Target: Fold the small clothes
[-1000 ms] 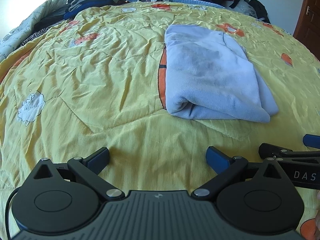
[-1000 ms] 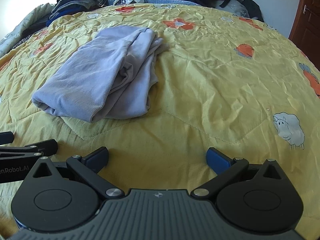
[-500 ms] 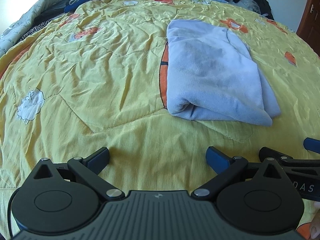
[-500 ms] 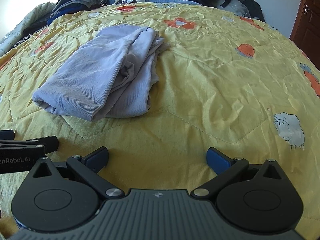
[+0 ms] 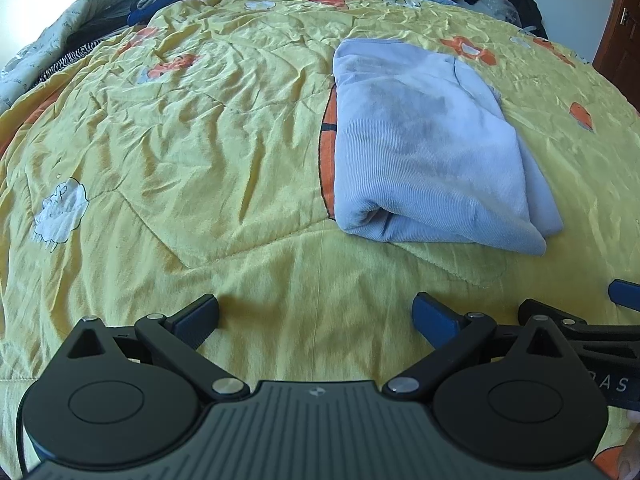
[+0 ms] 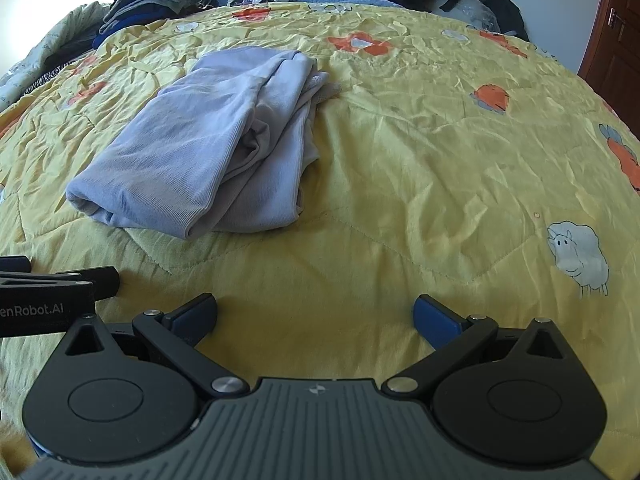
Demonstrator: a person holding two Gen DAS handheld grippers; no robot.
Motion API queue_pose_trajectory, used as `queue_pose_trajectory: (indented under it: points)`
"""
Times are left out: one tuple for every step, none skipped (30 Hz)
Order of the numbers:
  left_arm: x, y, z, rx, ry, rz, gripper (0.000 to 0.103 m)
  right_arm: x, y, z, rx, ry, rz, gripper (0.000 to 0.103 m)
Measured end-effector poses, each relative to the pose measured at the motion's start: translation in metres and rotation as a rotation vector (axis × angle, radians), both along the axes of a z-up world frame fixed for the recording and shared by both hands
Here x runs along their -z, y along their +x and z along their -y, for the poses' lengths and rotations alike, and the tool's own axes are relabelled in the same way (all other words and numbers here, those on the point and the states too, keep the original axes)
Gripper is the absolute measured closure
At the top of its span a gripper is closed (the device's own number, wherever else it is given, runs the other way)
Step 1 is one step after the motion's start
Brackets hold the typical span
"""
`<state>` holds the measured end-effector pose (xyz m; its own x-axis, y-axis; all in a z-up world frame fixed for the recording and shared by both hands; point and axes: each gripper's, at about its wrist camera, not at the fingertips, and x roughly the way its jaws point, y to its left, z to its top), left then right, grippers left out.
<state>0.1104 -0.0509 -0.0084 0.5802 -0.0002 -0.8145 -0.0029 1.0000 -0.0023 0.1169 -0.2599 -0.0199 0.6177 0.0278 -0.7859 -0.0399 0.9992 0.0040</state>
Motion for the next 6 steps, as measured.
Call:
queue_pose_trajectory:
  points:
    - [0.0002, -0.0003, 0.0003, 0.000, 0.000, 0.002, 0.000, -0.0001, -0.0001, 0.0001, 0.000, 0.000, 0.000, 0.001]
    - [0.0002, -0.0003, 0.0005, 0.000, 0.001, 0.002, 0.000, 0.0000, 0.0000, -0.0001, -0.001, 0.000, 0.000, 0.001]
    - [0.0003, -0.0007, 0.0005, 0.000, 0.001, 0.001, 0.000, 0.0000, 0.0001, -0.0001, 0.000, -0.001, 0.000, 0.001]
    - [0.0004, -0.0006, 0.0005, 0.001, 0.001, 0.002, 0.000, 0.0000, -0.0001, -0.0001, 0.001, 0.000, -0.001, 0.001]
    - [0.0004, -0.0008, 0.0008, 0.002, 0.001, 0.003, 0.000, -0.0001, -0.0002, 0.0000, 0.002, 0.000, -0.001, 0.001]
    - [0.0005, -0.0011, 0.0007, 0.003, 0.002, 0.003, 0.000, 0.0001, -0.0007, -0.0001, 0.002, 0.000, -0.001, 0.001]
